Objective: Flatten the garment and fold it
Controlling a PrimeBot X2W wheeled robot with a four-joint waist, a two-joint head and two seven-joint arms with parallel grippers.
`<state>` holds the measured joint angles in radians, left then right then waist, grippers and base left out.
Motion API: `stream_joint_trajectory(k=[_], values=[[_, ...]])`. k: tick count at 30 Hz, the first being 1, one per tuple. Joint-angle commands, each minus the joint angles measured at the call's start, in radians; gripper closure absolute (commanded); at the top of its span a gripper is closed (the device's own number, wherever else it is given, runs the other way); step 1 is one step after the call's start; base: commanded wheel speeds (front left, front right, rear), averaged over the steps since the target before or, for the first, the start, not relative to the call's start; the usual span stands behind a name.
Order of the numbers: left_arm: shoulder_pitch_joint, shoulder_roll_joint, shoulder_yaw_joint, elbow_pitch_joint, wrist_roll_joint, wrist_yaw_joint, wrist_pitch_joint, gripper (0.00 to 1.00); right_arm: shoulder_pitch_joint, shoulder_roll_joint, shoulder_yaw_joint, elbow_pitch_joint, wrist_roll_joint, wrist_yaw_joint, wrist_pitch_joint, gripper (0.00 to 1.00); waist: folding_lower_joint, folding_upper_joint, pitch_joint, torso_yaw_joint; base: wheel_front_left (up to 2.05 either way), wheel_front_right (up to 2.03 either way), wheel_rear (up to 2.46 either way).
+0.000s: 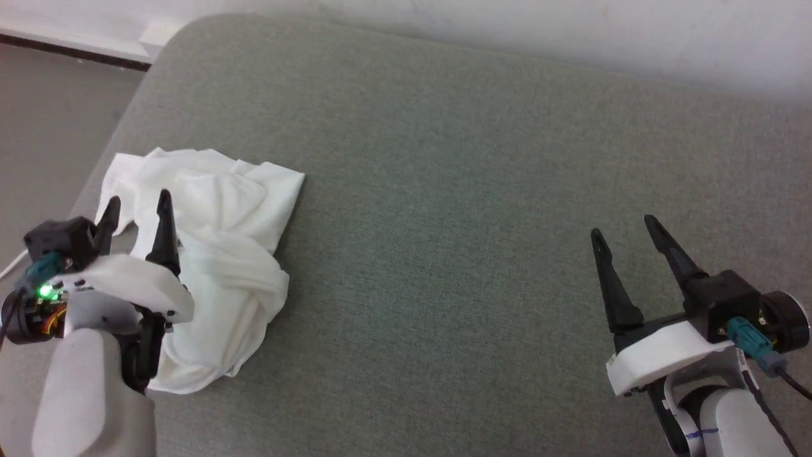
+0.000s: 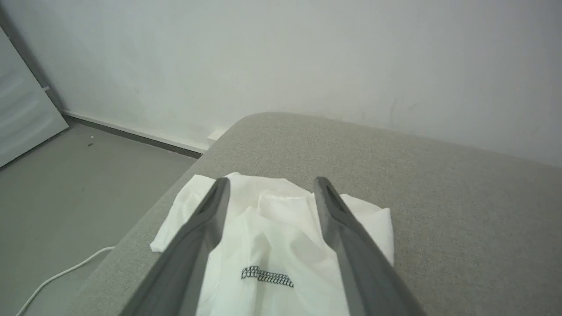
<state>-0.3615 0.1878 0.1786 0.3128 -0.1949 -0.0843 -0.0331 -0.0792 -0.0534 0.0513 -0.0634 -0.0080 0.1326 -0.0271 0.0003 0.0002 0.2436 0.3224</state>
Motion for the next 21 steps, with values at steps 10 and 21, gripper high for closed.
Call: stream_joint_trajectory(k=[10, 21], values=[[-0.122, 0.094, -0.085, 0.289, -0.141, -0.028, 0.362, 0.0, -0.054, 0.001, 0.024, 0.006, 0.008, -0.002, -0.013, 0.0, -0.0003, -0.0002, 0.103, -0.038, 0.0, 0.0, 0.0], [-0.162, 0.161, -0.222, 0.423, -0.337, -0.04, 0.639, 1.0, -0.079, 0.001, 0.023, 0.024, 0.033, -0.002, -0.031, 0.0, -0.0003, -0.0002, 0.1, -0.029, 0.0, 0.0, 0.0]])
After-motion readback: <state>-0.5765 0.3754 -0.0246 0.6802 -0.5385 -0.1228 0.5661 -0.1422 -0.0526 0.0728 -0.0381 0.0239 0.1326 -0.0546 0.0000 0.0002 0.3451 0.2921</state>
